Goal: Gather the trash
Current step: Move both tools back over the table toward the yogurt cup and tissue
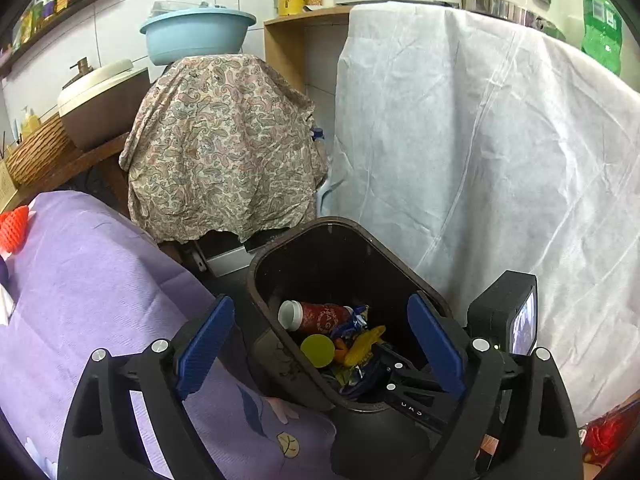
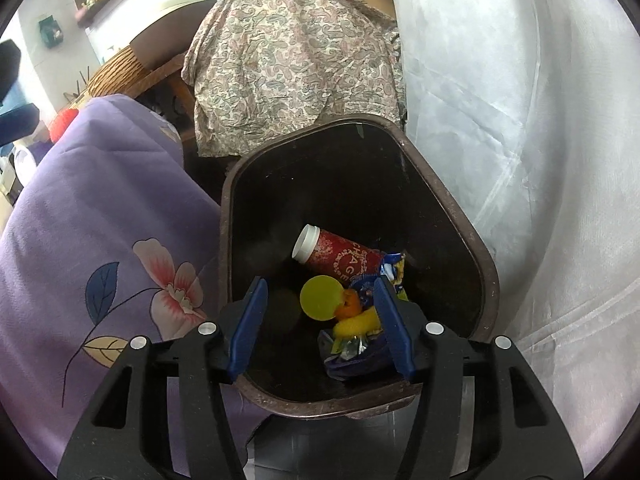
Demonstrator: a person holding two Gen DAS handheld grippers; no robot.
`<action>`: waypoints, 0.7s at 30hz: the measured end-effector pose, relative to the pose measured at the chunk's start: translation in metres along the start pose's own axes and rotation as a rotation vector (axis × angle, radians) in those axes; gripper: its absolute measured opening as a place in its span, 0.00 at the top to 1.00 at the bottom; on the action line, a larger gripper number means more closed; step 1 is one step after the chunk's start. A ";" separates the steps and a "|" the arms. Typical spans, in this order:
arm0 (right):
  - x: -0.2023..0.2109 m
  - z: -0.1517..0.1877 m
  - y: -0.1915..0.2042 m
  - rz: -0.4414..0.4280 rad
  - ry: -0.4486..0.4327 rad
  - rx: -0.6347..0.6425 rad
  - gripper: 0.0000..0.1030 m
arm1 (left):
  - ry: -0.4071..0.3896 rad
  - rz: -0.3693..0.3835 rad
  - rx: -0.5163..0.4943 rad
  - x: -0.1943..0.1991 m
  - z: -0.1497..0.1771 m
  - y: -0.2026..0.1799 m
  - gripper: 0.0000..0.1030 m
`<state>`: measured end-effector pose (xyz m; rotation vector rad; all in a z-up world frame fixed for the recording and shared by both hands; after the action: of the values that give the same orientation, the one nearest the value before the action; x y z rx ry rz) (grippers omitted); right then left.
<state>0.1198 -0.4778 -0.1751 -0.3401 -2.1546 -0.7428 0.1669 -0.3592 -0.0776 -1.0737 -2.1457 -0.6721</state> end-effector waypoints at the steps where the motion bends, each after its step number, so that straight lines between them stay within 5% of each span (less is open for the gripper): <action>1: 0.002 0.000 0.001 -0.001 0.001 0.001 0.46 | -0.001 0.000 0.000 0.001 0.001 0.001 0.15; 5: 0.009 0.001 0.010 -0.009 -0.003 0.009 0.44 | -0.007 -0.008 0.005 0.008 0.005 0.007 0.14; 7: 0.015 0.000 0.016 -0.009 -0.016 0.017 0.34 | -0.007 -0.009 0.010 0.012 0.007 0.011 0.14; 12: 0.031 -0.001 0.032 -0.027 -0.030 0.042 0.33 | -0.040 -0.020 0.019 0.035 0.011 0.024 0.14; 21: 0.077 -0.003 0.103 -0.202 -0.046 0.134 0.21 | -0.084 -0.123 0.024 0.087 0.040 0.075 0.10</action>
<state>0.1216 -0.3993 -0.0739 -0.0709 -2.2916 -0.7027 0.1768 -0.2482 -0.0290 -0.9792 -2.3015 -0.6660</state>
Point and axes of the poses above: each gripper's, at about its wrist camera, not at the fingertips, and x roughly against the way its jaws point, y to its left, z to its underside, the point moved 5 cm from there along -x, roughly the way its jaws point, and after that the axes turned 15 degrees about -x, right-handed, at the moved point
